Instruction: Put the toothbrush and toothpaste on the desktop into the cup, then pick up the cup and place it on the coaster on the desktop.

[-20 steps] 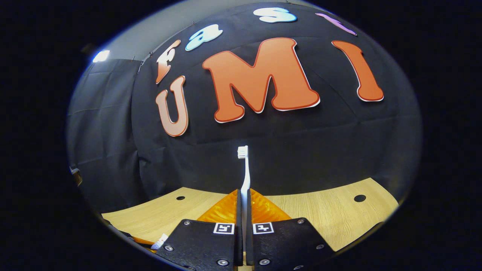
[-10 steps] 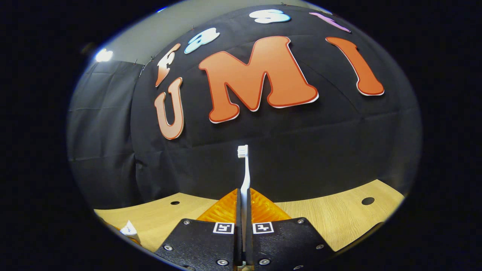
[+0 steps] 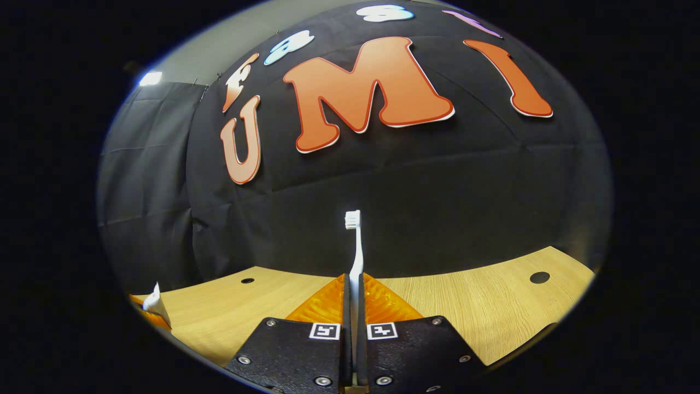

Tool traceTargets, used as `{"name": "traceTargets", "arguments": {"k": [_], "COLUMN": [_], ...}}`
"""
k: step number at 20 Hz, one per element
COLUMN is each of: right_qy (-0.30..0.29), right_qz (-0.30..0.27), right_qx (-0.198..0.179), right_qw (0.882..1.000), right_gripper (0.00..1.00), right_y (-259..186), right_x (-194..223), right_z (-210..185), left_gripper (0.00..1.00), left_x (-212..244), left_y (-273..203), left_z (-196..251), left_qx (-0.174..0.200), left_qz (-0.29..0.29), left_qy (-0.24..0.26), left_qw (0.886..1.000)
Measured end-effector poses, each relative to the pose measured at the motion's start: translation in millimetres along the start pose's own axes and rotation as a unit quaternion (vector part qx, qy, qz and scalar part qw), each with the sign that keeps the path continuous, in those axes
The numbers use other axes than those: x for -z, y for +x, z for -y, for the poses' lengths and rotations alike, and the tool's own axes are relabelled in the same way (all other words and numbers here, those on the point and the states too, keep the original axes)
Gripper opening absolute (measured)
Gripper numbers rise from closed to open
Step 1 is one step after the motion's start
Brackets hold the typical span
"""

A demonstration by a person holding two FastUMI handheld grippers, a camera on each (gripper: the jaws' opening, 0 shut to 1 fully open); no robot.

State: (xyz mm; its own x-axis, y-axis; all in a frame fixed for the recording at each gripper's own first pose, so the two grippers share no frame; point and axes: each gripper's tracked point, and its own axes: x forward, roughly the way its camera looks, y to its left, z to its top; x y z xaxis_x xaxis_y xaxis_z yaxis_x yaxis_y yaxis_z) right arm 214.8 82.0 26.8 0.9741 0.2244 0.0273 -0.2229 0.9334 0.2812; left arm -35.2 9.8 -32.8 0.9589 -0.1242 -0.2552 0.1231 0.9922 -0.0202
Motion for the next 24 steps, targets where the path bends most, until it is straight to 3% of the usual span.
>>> {"name": "traceTargets", "arguments": {"k": [7, 11, 24], "right_qy": [0.0, 0.014, 0.009], "right_qz": [-0.01, -0.007, -0.046], "right_qx": [0.006, 0.013, 0.016], "right_qw": [1.0, 1.0, 0.999], "right_gripper": [0.04, 0.04, 0.06], "right_y": [-7.6, -12.4, -40.9], "right_x": [14.2, 16.7, 28.3], "right_z": [5.0, 10.3, 7.3], "left_gripper": [0.16, 0.16, 0.17], "left_x": [-15.8, -33.3, -100.1], "left_y": [-4.2, -1.4, 40.0], "left_z": [-9.0, -8.4, 67.9], "left_qx": [-0.003, -0.004, 0.07], "left_qz": [0.013, 0.028, 0.073], "left_qy": [-0.042, -0.037, -0.044], "left_qw": [0.999, 0.999, 0.994]}}
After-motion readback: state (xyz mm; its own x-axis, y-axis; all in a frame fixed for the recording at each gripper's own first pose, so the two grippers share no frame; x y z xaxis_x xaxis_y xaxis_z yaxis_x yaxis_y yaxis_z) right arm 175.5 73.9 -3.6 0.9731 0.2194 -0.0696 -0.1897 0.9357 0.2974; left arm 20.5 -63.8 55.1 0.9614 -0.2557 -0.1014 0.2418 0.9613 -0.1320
